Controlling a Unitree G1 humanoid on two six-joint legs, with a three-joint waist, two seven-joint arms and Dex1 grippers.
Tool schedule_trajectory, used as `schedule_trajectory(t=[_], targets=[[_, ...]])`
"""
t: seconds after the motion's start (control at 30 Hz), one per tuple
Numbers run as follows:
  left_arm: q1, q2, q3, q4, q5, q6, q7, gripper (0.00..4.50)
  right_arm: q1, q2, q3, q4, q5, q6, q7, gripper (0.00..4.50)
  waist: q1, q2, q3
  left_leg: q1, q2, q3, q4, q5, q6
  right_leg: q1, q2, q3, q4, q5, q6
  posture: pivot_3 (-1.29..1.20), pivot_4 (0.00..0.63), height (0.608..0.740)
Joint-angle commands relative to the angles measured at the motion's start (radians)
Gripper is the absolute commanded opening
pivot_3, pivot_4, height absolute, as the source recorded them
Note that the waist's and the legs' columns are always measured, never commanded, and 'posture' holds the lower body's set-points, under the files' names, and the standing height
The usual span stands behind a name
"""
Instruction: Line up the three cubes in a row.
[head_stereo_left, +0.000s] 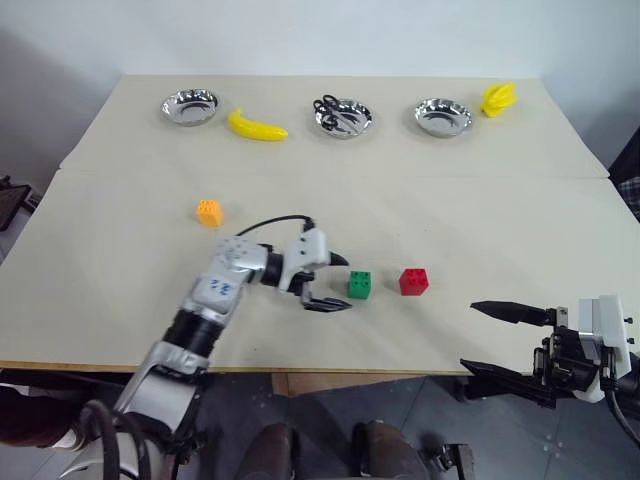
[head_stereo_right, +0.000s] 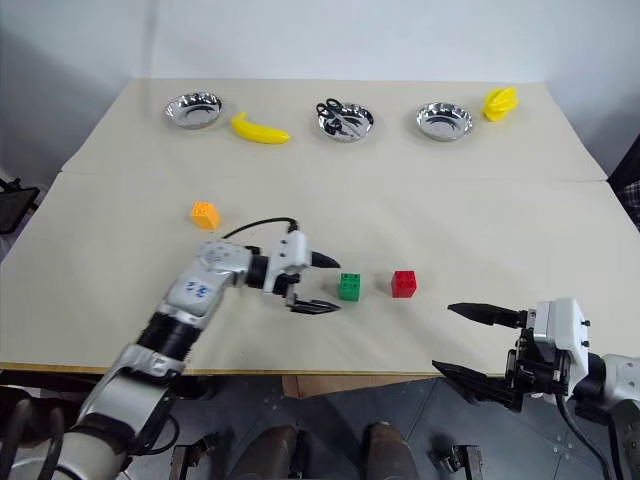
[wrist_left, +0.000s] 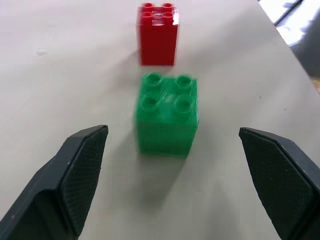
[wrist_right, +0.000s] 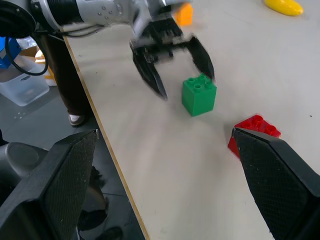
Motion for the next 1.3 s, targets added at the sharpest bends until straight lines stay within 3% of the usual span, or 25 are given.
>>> schedule_trajectory(t=[0.03,0.17,0.3,0.47,0.67,0.97,1.3], targets=[[0.129,0.079,0.157,-0.140,-0.128,-0.041,-0.009,4.47,-0.045,-0.007,0.031,0.008,0.006,-0.002,0.015,4.50,-0.006,0.000,0.000,0.000,0.000,0.000,0.000,0.000,0.000,0.000,0.000,0.000,0.000,0.000,0.000,0.00,0.150,0.740],[0.281,0.119,0.317,-0.266,-0.256,-0.078,0.015,4.47,-0.097,-0.012,0.061,0.027,0.021,0.014,0.027,4.50,-0.005,0.000,0.000,0.000,0.001,-0.001,0.000,0.000,0.000,0.000,-0.001,0.000,0.000,0.000,0.000,0.00,0.150,0.740],[0.523,0.087,0.600,-0.361,-0.292,-0.066,0.283,4.47,-0.203,0.001,0.122,0.048,0.032,0.034,0.016,4.50,0.001,0.000,0.000,0.001,0.000,-0.001,0.000,0.000,0.000,0.001,-0.002,0.000,-0.002,0.000,-0.001,0.00,0.150,0.740],[0.836,-0.016,0.833,-0.490,-0.320,-0.034,0.512,4.47,-0.319,0.055,0.174,0.070,0.021,0.007,-0.009,4.50,-0.011,-0.002,-0.001,0.001,0.001,-0.001,-0.001,0.000,0.000,0.001,-0.002,0.000,-0.002,0.000,-0.001,0.00,0.150,0.740],[0.980,-0.066,0.866,-0.564,-0.339,-0.011,0.611,4.47,-0.400,0.114,0.184,0.114,-0.041,-0.083,-0.052,4.50,0.016,-0.005,-0.002,0.001,0.000,-0.003,-0.001,-0.001,0.001,0.005,-0.003,-0.001,-0.006,0.000,-0.001,0.00,0.150,0.740],[0.860,-0.032,0.747,-0.597,-0.345,0.114,0.705,4.47,-0.397,0.103,0.177,0.131,-0.079,-0.122,-0.039,4.50,0.005,-0.004,-0.002,0.001,0.000,-0.003,-0.003,-0.001,0.001,0.004,-0.002,-0.001,-0.008,0.001,-0.002,0.00,0.150,0.740],[0.349,0.103,0.515,-0.445,-0.247,0.564,0.917,4.47,-0.330,0.061,0.179,0.041,-0.020,-0.009,-0.060,4.50,0.007,-0.005,-0.003,0.000,-0.001,-0.002,-0.002,-0.001,0.000,0.001,-0.001,-0.001,-0.002,0.001,-0.002,0.00,0.150,0.740]])
